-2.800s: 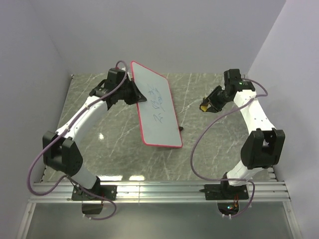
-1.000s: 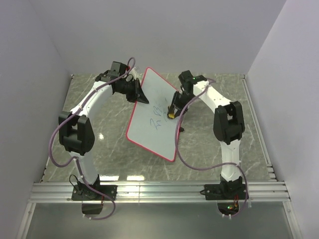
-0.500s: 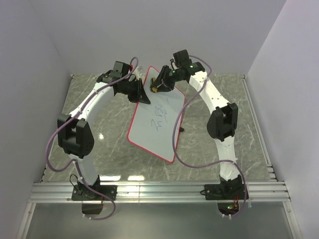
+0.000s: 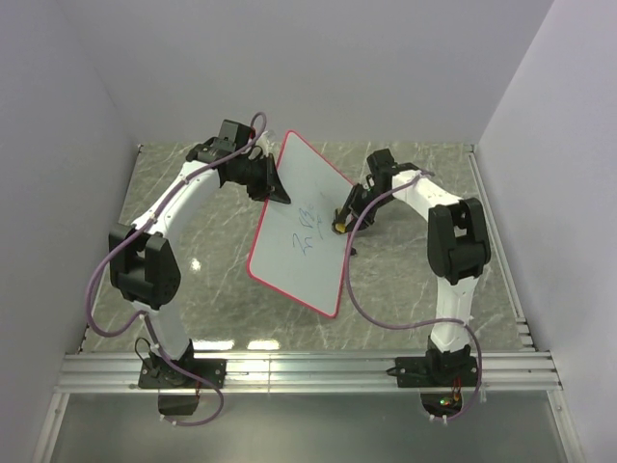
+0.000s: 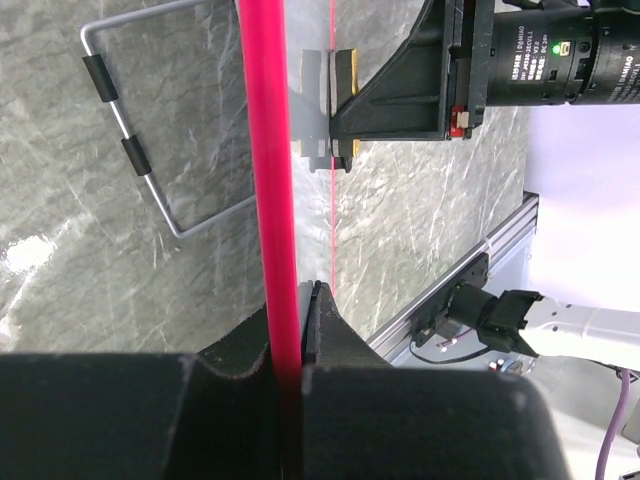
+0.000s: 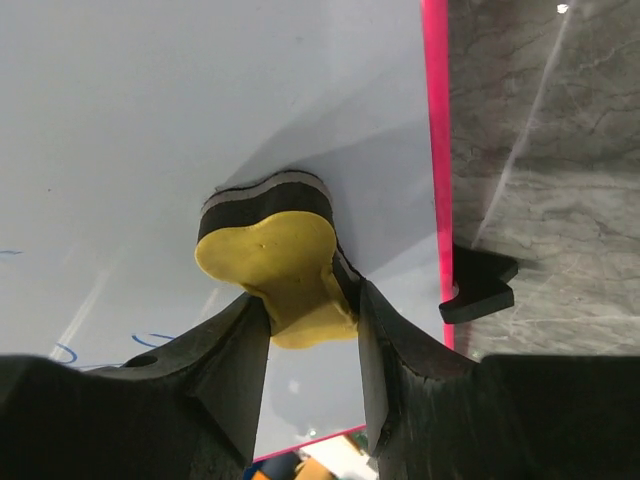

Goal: Erase the whiteboard

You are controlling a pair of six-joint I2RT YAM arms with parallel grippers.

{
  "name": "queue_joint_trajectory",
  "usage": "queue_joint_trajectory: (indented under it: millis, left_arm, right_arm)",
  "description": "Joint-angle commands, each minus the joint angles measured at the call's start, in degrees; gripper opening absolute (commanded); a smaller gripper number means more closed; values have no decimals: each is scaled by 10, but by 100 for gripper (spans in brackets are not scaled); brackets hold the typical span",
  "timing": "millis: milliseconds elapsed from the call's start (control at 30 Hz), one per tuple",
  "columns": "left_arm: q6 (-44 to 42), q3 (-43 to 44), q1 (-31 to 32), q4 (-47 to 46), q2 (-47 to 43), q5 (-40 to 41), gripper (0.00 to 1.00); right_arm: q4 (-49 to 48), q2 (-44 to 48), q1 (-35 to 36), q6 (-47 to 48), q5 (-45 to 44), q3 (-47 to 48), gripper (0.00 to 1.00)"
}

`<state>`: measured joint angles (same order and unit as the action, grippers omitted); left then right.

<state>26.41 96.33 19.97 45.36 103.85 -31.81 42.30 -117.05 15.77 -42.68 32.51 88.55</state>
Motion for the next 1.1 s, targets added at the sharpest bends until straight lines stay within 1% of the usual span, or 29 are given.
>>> queue_joint_trajectory:
  millis: [0,33,67,133,167,233,267,367,433,533,567,633,700,733,767,833,867,967,1067]
  left_arm:
    - [-155,-26,38,24,14,145,0]
    - [-156,-28,38,23,14,145,0]
    - [-156,-28,38,24,14,145,0]
    - [-156,-32,38,22,14,143,0]
    - [-156,-33,39,21,13,143,0]
    - [-155,-39,39,20,10,141,0]
    - [-155,-41,39,17,9,141,0]
    - [-155,-47,40,17,3,142,0]
    - [-156,-49,40,17,1,144,0]
    - [-155,-53,40,16,-6,148,0]
    - [-155,-55,40,15,-9,150,0]
    - [-153,-57,40,13,-10,152,0]
    - [-153,-56,40,14,-10,157,0]
    - [-153,-55,40,14,-9,157,0]
    - [-152,-54,40,14,-10,156,0]
    - [-153,-51,41,15,-9,157,0]
    - [-152,-50,40,14,-9,155,0]
    - [-153,-49,40,12,-11,153,0]
    - [-151,-52,40,10,-14,151,0]
  right_arm:
    - [-14,-10,48,10,-43,10,0]
    - [-9,-18,51,6,-40,27,0]
    - [-1,-25,56,-3,-37,77,0]
    - [24,-54,62,-11,-34,142,0]
    - [34,-66,69,-19,-33,215,0]
    - [60,-111,75,-28,-28,293,0]
    - [68,-127,77,-41,-23,366,0]
    - [85,-181,87,-72,-2,467,0]
    - [70,-187,92,-86,8,473,0]
    - [43,-167,95,-93,8,418,0]
    - [43,-161,95,-83,6,386,0]
    - [47,-139,95,-67,-3,350,0]
    - [45,-115,95,-38,-12,268,0]
    - [25,-80,95,-30,-15,228,0]
    - [9,-59,94,-24,-19,137,0]
    - [-44,-6,92,-26,-22,47,0]
    - [-59,8,93,-28,-18,-27,0]
    - [-93,40,95,-35,-22,-114,0]
    - [-94,49,102,-38,-26,-124,0]
